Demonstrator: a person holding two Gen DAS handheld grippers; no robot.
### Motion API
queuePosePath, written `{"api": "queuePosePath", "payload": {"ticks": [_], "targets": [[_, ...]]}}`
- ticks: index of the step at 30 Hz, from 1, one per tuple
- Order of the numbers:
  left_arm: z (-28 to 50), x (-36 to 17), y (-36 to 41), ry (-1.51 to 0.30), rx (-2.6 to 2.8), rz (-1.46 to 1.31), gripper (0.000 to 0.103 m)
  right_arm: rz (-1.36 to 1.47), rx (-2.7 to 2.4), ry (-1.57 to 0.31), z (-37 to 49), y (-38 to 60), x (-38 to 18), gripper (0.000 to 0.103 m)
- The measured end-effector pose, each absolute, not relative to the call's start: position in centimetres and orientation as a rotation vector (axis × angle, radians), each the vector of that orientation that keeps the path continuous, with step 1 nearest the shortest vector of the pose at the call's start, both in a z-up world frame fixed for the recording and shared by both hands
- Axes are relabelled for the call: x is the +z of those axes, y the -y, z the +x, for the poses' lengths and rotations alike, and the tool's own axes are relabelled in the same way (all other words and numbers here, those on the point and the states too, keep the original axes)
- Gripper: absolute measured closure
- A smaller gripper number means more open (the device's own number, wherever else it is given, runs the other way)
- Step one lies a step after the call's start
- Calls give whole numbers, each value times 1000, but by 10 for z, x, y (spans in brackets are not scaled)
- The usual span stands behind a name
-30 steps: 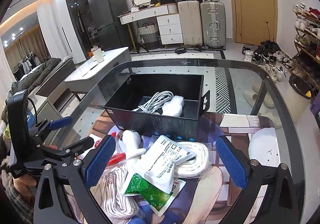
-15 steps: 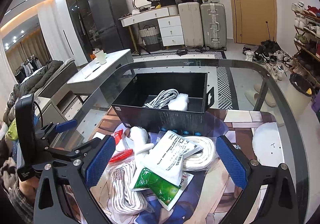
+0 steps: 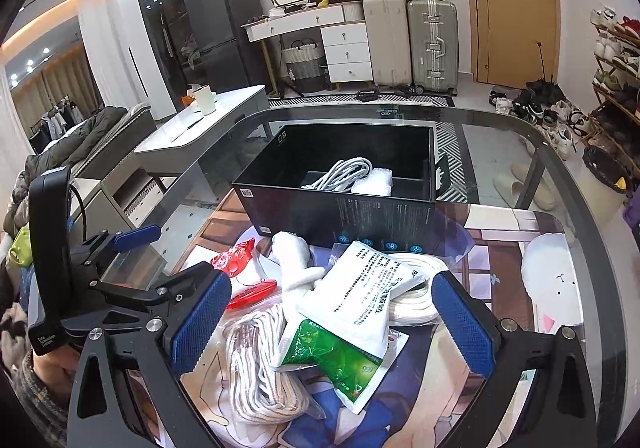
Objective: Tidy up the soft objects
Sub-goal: 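Move the right tool to the white printed packet while the left tool moves to the red-and-white bag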
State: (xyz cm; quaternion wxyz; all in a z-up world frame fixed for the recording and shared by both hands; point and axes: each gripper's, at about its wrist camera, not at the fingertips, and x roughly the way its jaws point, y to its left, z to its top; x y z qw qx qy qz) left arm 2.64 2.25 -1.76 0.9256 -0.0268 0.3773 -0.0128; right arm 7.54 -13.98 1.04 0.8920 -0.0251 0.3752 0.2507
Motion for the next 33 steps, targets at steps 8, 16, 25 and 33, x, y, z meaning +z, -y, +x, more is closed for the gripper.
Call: {"api": "queuePosePath", "payload": {"ticks": [8, 16, 25, 33], "targets": [[27, -27, -20, -808, -47, -58, 0, -64, 498, -790, 76, 140, 6, 1], [33, -33, -18, -819, -59, -47, 0, -53, 474, -821, 84, 144, -7, 3], [45, -42, -12, -858, -96, -60, 0, -55, 446, -866, 94, 144, -21, 16], [50, -45, -10, -883, -104, -56, 0, -68, 442, -896, 102, 140, -29, 22]]}}
